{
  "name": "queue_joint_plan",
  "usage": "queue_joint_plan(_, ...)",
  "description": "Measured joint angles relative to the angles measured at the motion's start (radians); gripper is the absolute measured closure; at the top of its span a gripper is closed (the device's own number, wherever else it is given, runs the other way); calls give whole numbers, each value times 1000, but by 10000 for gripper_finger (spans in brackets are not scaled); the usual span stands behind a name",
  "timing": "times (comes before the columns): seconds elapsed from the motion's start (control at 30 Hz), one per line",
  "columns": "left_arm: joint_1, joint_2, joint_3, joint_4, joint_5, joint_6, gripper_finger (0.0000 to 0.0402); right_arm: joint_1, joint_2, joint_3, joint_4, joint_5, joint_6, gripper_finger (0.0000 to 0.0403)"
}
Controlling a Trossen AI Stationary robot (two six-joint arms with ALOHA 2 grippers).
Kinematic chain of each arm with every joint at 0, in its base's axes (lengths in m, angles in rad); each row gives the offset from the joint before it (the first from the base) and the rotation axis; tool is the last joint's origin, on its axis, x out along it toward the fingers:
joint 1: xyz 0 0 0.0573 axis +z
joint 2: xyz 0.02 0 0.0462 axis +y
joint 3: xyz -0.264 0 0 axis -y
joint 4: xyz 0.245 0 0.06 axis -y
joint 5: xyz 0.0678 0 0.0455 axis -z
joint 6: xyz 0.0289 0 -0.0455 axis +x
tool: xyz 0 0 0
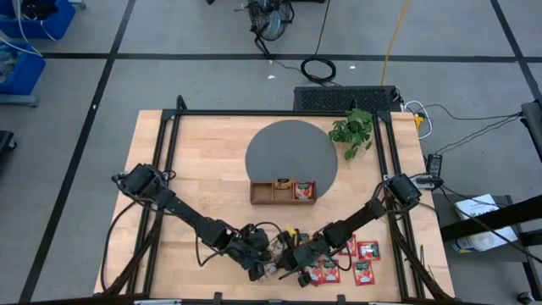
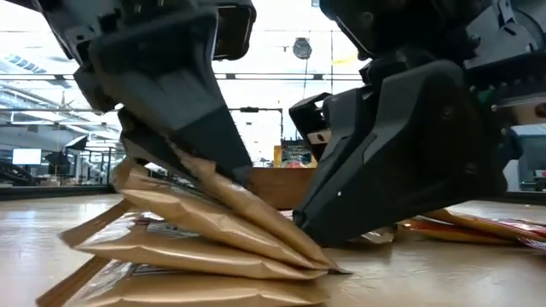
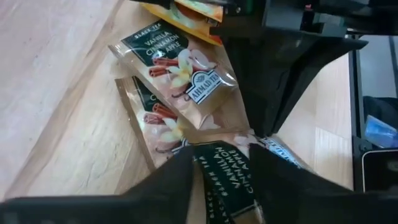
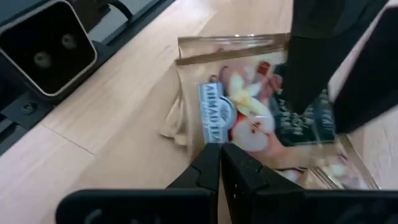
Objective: Pick & Place Tea
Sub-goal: Put the brown tea bag into the left wooden organizer
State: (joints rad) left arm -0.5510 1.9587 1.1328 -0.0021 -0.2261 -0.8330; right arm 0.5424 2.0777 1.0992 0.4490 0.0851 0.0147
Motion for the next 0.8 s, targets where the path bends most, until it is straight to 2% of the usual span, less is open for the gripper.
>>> queue_joint_plan(0.13,-2,0,0,-3,-1,14,377,0,0,0,-13,32,0,397)
queue_joint_plan(0.17,-3,0,0,-2,-3,22,388,0,0,0,-17,45,0,397)
queue_joint_plan(0.63,1,-9,1,-4,-45,72,399,0,-2,0,-13,49,-22,397)
queue_joint_plan(0.8,9,-22,1,-8,-45,89,400,2,-44,-1,-35,48,-59,397)
